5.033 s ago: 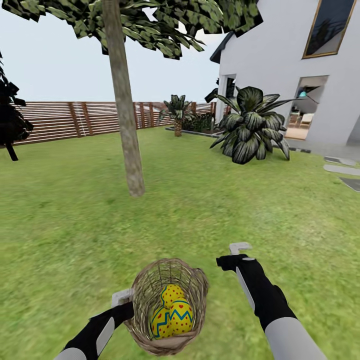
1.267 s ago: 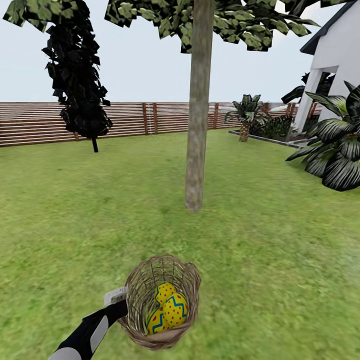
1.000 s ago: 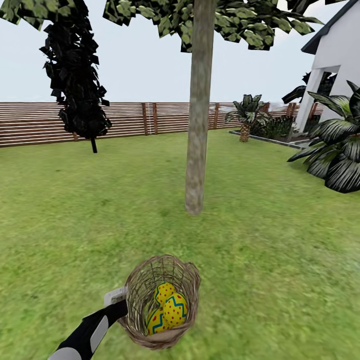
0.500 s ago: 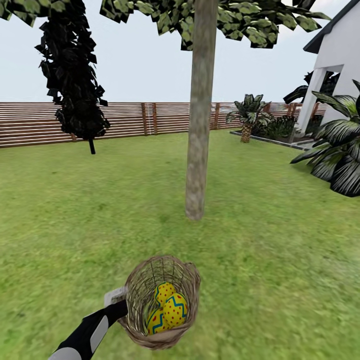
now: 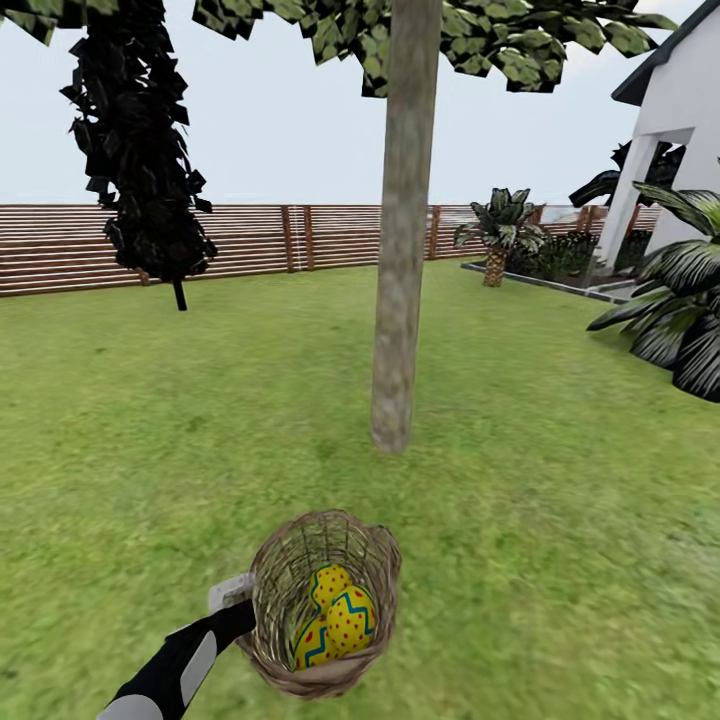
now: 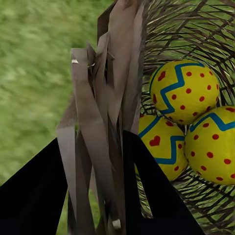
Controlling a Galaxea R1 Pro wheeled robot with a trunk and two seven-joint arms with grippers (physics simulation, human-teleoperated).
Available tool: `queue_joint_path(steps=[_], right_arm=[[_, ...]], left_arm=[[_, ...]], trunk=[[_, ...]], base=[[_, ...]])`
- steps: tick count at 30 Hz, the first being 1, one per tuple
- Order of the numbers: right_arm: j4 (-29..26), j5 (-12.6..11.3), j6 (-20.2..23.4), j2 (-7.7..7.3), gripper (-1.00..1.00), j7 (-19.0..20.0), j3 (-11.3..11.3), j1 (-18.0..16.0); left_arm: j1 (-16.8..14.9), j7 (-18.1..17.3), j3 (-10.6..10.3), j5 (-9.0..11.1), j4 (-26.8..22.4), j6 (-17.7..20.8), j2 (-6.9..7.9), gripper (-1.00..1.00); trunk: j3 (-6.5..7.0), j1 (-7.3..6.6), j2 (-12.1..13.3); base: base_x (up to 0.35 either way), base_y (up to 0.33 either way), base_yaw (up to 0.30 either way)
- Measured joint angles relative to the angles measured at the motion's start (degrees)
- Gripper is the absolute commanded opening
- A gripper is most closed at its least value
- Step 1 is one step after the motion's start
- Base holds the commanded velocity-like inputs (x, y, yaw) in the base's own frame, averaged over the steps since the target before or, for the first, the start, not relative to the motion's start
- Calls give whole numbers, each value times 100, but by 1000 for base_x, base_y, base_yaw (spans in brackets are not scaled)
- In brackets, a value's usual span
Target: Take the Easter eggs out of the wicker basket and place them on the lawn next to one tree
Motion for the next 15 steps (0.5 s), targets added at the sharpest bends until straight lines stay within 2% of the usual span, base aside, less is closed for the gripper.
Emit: queue_joint_path(steps=[15], right_arm=[[-3, 6, -7, -21, 100, 0, 0, 0]], left_arm=[[0, -1, -1, -1, 3, 6, 0, -100]], trunk=[[0, 0, 0]], base=[[339, 0, 0]])
